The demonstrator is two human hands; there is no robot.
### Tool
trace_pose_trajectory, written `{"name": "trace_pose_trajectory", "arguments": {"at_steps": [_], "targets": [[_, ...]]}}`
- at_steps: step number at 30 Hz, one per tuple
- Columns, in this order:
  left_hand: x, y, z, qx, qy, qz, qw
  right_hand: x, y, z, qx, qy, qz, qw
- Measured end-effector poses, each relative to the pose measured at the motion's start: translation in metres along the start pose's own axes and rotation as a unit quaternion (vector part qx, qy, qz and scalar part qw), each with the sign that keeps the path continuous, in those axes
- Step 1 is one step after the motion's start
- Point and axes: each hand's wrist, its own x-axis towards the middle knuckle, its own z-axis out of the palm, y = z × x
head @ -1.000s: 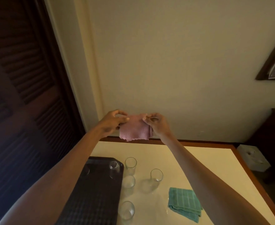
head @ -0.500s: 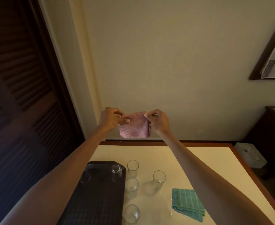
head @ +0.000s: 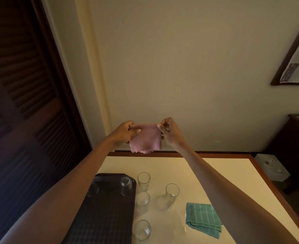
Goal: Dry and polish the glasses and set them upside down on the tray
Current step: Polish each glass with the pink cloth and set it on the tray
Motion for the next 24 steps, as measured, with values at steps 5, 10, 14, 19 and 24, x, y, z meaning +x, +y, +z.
{"name": "trace_pose_trajectory", "arguments": {"at_steps": [5, 10, 14, 19, 24], "targets": [[0.002, 0.006, 0.008, -0.097, 0.068, -0.004, 0.993, -0.002, -0.001, -0.004, 0.086, -0.026, 0.025, 0.996], [0.006, 0.003, 0.011, -0.073, 0.123, 0.033, 0.989, 0.001, 0.001, -0.012, 0.052, -0.098, 0.016, 0.994], [0.011, 0.004, 0.014, 0.030, 0.142, 0.081, 0.986, 0.001, -0.003, -0.019, 0.062, -0.089, 0.026, 0.994], [0.011, 0.006, 0.021, 0.015, 0.003, 0.087, 0.996, 0.000, -0.003, -0.031, 0.003, -0.068, 0.027, 0.997], [0.021, 0.008, 0.037, 0.164, -0.009, 0.099, 0.982, -0.002, -0.001, -0.036, -0.193, -0.098, 0.011, 0.976]]}}
